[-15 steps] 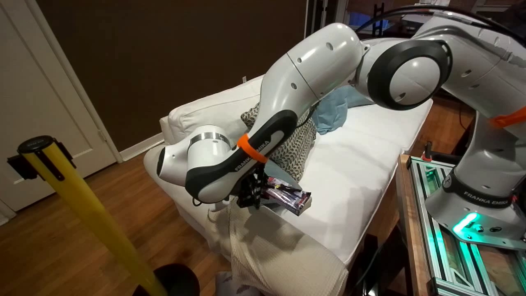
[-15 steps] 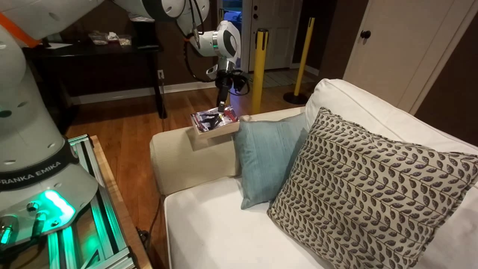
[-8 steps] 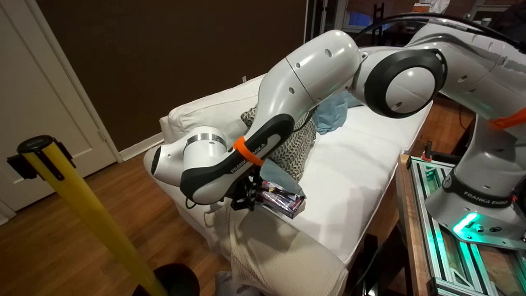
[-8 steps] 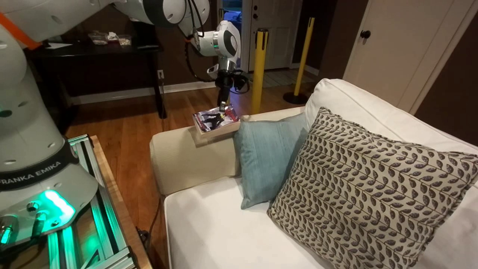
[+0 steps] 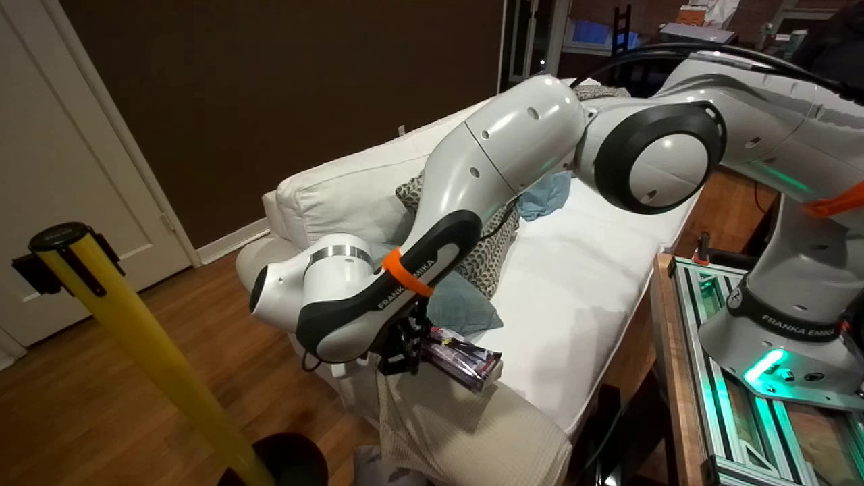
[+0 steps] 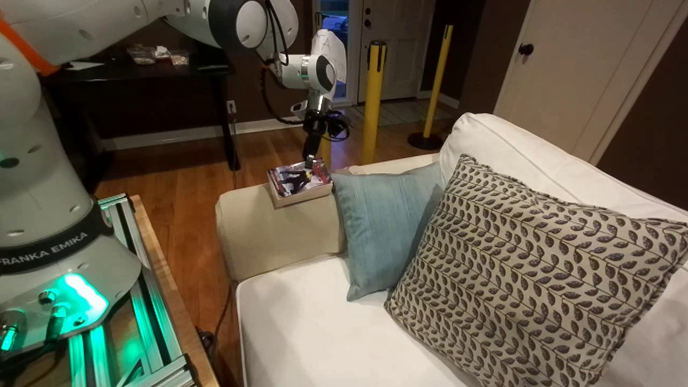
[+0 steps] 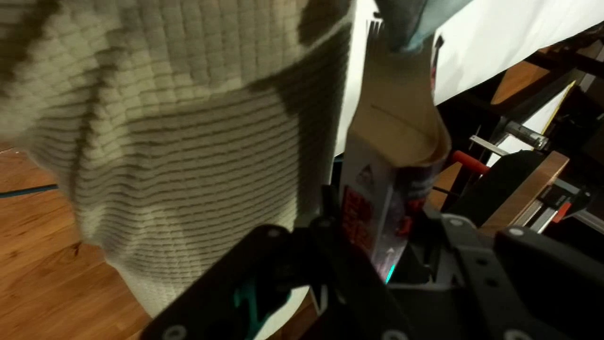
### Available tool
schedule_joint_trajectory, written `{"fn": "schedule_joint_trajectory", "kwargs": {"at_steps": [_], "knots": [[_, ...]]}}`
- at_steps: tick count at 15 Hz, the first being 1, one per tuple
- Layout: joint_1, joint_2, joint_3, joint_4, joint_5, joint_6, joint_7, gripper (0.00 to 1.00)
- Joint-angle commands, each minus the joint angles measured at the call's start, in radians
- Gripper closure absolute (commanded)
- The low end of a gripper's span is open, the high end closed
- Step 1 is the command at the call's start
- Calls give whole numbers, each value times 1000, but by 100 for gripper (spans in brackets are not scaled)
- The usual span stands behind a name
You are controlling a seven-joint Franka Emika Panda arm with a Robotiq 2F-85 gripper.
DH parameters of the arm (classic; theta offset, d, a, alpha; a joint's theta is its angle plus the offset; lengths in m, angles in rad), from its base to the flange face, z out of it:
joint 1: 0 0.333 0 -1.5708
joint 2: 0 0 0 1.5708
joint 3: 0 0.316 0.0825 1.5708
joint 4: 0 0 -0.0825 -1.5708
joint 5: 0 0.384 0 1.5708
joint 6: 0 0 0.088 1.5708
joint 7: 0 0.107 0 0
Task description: Put the book on the left armrest
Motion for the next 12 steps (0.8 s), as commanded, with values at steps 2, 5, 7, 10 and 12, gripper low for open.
{"fn": "schedule_joint_trajectory", "kwargs": {"at_steps": [2,5,7,10,12], "knots": [[12,67,-2,85,47,11,16,87],[11,81,-2,106,65,18,20,87],[4,79,7,104,60,26,20,59],[7,84,7,119,62,31,25,33],[8,86,9,125,63,35,21,19]]}}
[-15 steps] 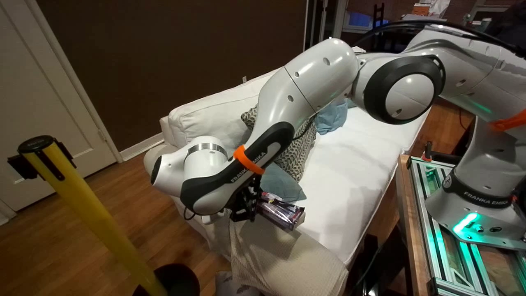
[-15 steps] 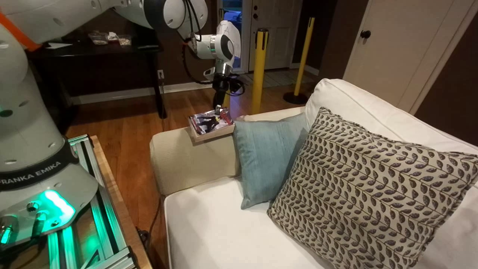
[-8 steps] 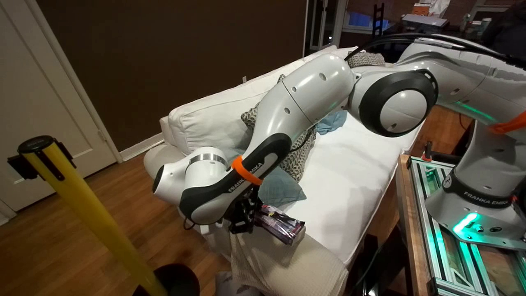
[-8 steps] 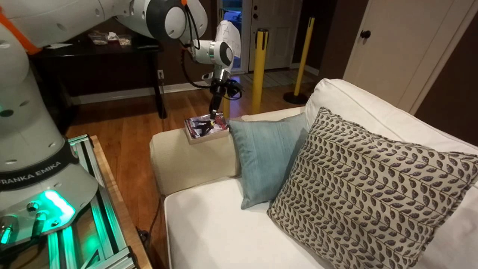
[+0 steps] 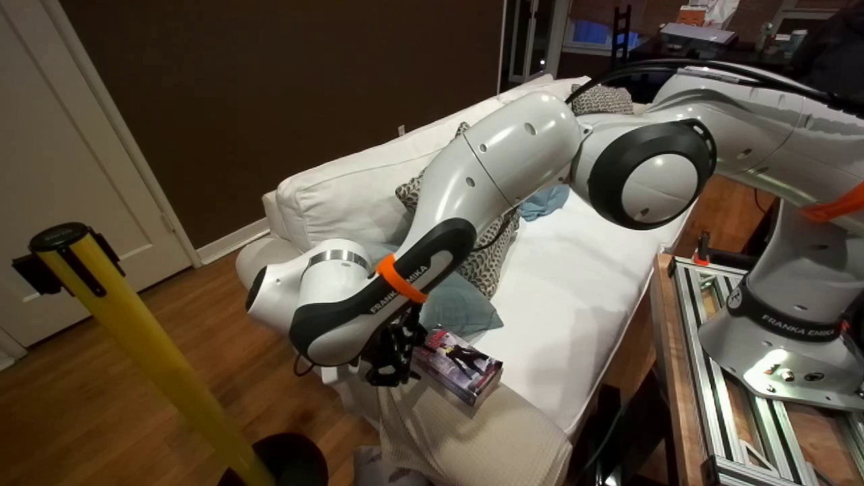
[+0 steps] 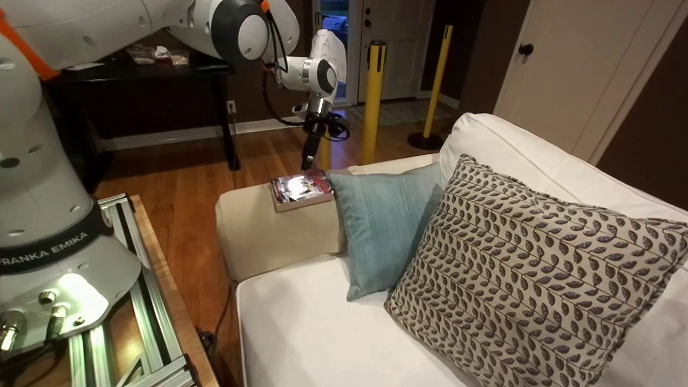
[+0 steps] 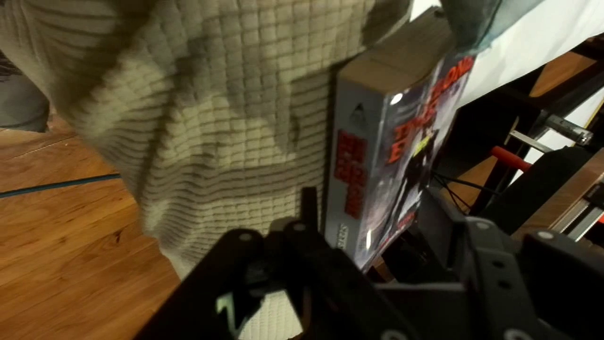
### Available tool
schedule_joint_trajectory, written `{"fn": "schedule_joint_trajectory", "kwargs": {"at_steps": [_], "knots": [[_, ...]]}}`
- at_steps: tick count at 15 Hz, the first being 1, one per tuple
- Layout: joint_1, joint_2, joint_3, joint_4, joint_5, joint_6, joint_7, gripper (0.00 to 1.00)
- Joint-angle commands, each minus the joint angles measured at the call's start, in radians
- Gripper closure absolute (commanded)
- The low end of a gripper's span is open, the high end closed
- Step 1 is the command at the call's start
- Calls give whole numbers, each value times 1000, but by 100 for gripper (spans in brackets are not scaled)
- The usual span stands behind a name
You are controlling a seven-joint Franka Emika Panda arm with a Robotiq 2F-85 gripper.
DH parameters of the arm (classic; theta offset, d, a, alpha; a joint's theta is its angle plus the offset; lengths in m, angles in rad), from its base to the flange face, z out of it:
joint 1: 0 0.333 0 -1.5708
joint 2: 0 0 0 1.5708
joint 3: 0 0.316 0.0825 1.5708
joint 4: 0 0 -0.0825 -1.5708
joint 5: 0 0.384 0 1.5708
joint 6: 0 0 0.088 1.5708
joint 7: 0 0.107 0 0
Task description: Put the book on the left armrest
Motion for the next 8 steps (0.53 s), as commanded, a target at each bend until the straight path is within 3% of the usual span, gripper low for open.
{"fn": "schedule_joint_trajectory", "kwargs": {"at_steps": [1,3,8], "knots": [[5,31,9,45,9,21,-1,10],[7,36,14,54,6,26,-8,0],[9,44,24,62,5,17,-19,0]]}}
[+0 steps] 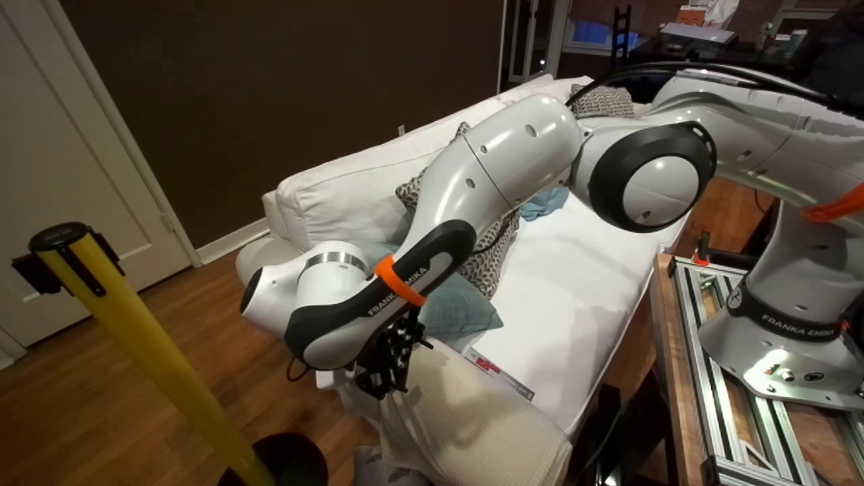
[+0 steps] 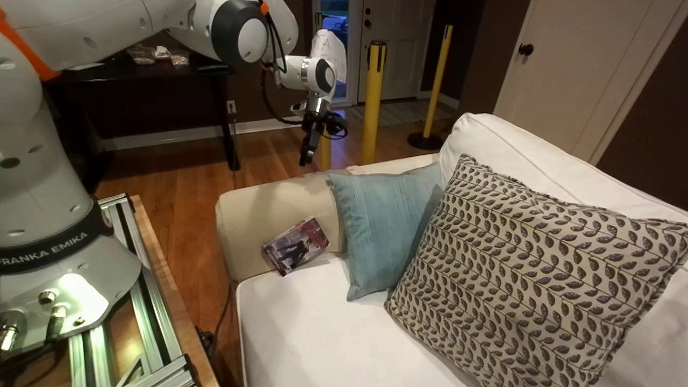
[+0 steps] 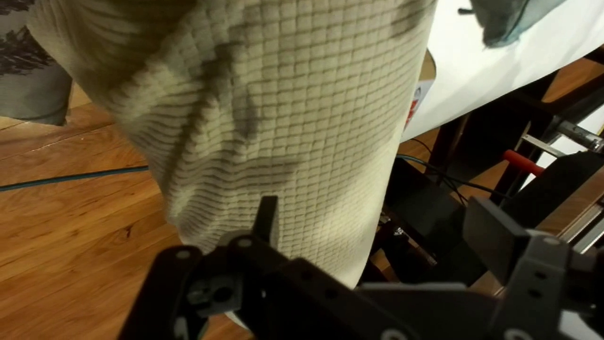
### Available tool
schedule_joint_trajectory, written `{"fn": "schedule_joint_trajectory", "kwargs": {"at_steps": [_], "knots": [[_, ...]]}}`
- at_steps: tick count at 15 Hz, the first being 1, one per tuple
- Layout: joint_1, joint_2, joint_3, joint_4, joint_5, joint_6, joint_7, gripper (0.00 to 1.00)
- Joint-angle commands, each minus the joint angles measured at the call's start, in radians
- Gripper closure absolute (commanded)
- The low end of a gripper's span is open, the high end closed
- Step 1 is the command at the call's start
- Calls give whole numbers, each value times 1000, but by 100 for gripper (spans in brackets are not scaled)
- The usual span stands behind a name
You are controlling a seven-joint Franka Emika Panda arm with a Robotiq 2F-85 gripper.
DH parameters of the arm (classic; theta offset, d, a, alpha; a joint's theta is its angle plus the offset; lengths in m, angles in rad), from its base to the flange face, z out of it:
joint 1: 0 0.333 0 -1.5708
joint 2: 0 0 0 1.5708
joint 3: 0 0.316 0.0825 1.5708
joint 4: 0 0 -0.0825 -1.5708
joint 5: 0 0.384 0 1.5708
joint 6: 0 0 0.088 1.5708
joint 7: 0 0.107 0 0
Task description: Put the book on the left armrest
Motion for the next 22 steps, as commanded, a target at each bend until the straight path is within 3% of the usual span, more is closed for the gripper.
{"fn": "schedule_joint_trajectory", "kwargs": {"at_steps": [1,3,6,9,15,16,17,21,22], "knots": [[5,34,7,41,3,5,-17,0],[16,1,-6,0,-37,41,-23,0],[9,-168,-13,-221,-147,201,-36,0],[-19,-255,8,-335,-220,399,-8,0],[-143,-416,73,-610,-205,876,105,0],[-119,-447,23,-658,-165,955,96,0],[-128,-475,16,-708,-168,1022,108,0],[-160,-596,-7,-909,-116,1163,230,0],[-193,-623,24,-958,-72,1168,222,0]]}}
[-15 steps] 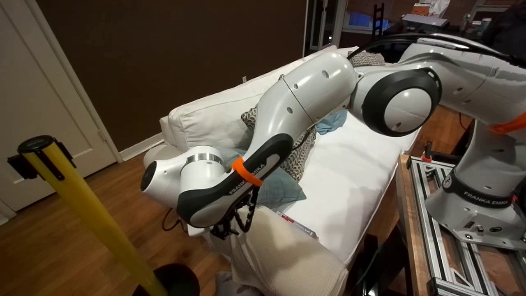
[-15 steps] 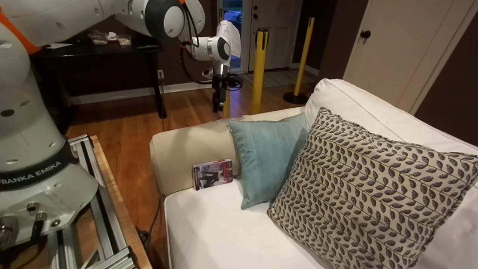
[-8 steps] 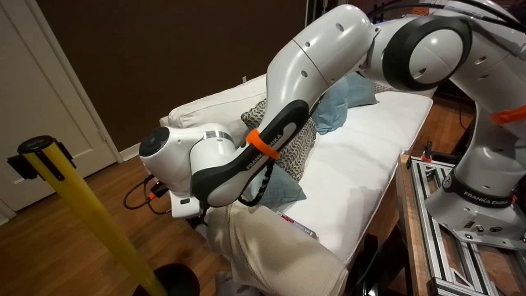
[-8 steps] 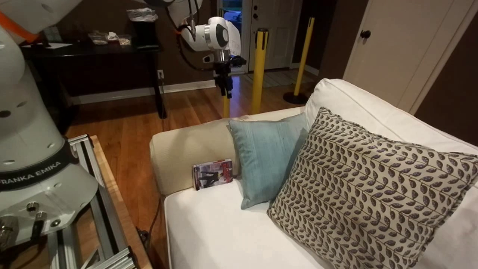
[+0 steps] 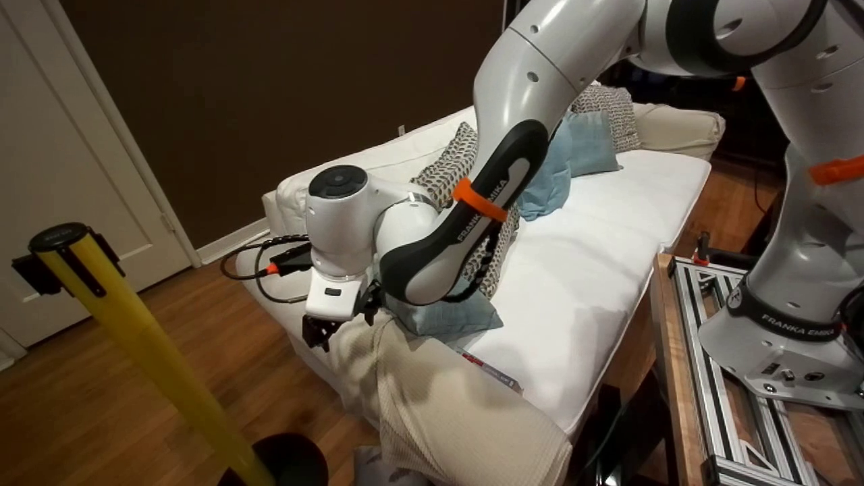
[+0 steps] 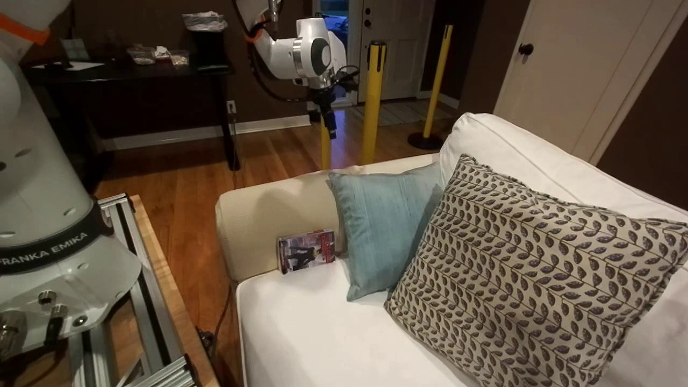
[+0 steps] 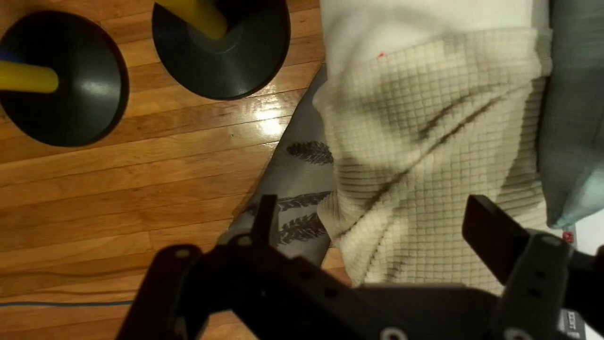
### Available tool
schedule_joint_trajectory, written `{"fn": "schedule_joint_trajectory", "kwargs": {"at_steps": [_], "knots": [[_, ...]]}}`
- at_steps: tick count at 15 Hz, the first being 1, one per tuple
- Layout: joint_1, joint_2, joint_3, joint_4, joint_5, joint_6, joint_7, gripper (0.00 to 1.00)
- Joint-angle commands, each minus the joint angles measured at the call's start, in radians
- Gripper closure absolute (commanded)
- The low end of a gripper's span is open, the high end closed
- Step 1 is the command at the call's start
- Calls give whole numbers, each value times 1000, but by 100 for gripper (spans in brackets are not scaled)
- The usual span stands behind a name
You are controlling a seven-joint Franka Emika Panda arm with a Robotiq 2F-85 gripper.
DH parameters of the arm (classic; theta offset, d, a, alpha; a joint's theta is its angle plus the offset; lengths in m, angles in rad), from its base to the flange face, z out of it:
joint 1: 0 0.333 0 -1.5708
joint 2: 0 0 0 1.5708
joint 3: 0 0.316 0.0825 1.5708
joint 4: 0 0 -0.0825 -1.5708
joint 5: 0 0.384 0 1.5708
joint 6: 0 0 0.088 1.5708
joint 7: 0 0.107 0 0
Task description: Put the book on the left armrest
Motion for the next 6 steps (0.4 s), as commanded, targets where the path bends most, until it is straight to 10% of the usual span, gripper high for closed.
{"fn": "schedule_joint_trajectory", "kwargs": {"at_steps": [1,6], "knots": [[-61,-159,29,-249,117,64,71,0],[-38,-163,-12,-252,88,79,109,0]]}}
